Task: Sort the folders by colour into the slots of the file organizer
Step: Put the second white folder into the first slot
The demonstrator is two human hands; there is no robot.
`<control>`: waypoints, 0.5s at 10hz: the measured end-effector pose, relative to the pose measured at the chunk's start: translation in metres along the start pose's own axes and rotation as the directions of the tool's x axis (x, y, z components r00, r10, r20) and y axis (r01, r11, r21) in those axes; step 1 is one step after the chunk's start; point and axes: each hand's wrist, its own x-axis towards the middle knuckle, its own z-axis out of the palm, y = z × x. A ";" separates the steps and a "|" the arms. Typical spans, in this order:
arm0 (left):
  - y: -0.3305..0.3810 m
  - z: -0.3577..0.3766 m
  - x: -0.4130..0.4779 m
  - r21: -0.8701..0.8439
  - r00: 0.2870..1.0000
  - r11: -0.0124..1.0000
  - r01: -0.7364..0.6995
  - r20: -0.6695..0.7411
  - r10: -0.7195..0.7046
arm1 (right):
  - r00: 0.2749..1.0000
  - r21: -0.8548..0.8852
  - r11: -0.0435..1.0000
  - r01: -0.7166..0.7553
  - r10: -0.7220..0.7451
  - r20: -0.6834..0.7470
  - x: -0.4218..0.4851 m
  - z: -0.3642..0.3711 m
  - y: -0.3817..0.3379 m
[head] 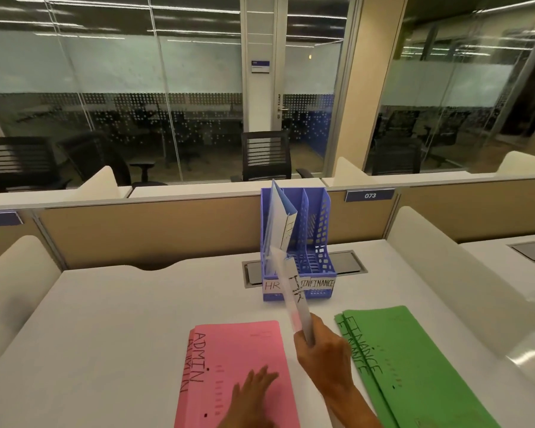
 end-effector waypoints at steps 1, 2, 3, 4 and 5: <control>-0.046 0.003 0.011 0.304 0.988 0.952 0.024 -0.150 0.023 | 0.997 0.028 0.998 -0.050 0.051 -0.063 0.001 -0.012 0.016; -0.053 0.015 0.025 0.249 0.998 0.968 0.015 -0.062 0.001 | 0.989 0.038 0.995 -0.092 0.096 -0.115 0.010 -0.014 0.028; -0.038 0.013 0.001 0.645 0.981 0.764 -0.010 -0.143 0.134 | 0.967 0.070 0.987 -0.143 0.155 -0.202 0.033 -0.010 0.046; -0.022 -0.004 0.000 0.887 0.821 -0.423 0.185 0.097 0.562 | 0.947 0.125 0.980 -0.153 0.182 -0.264 0.054 -0.005 0.054; -0.029 0.011 -0.003 0.944 0.738 0.329 -0.015 -0.212 0.641 | 0.914 0.199 0.975 -0.097 0.166 -0.371 0.090 0.002 0.057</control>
